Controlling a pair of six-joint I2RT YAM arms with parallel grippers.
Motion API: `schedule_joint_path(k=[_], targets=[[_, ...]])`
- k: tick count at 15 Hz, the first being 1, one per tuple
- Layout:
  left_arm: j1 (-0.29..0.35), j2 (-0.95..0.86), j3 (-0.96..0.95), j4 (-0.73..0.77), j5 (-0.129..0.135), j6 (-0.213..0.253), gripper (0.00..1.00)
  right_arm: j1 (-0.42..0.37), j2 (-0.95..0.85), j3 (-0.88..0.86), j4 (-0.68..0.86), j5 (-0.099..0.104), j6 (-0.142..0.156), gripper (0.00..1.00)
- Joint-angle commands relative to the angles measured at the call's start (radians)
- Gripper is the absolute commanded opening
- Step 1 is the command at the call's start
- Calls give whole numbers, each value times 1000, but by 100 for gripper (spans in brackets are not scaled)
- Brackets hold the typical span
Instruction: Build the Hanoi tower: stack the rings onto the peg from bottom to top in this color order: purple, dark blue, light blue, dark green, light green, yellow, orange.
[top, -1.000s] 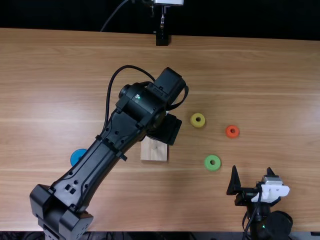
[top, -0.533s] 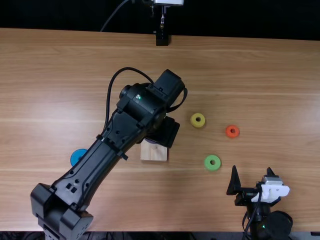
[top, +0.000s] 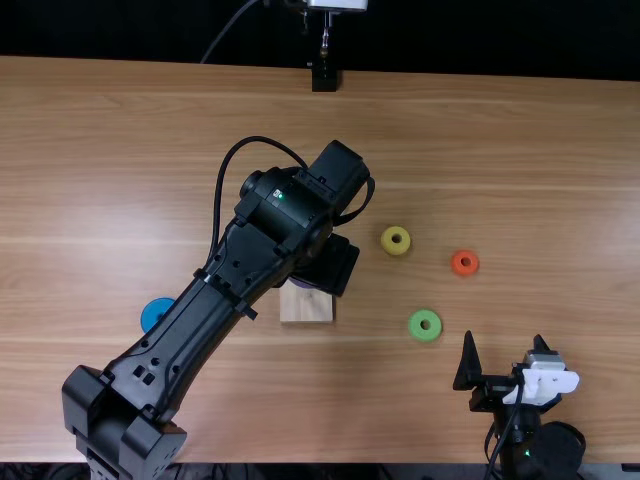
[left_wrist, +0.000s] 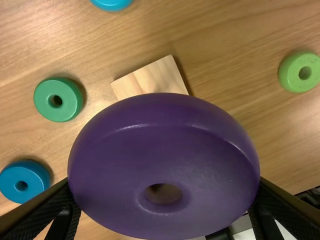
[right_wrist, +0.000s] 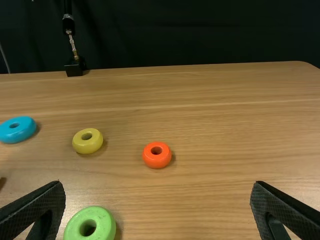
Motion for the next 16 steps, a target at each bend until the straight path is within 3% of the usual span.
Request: schedule_joint_path(k=[1, 4, 10, 16], targets=[[-8, 18, -10, -5, 0, 1, 100, -10, -12, -64, -69, 9, 2, 100], [-1, 18, -11, -12, 33, 1, 100, -10, -12, -64, -69, 9, 2, 100], [10, 18, 10, -5, 33, 5, 100, -10, -12, -64, -69, 9, 2, 100], [145, 18, 102, 52, 35, 5, 100, -10, -12, -64, -69, 9, 2, 100]])
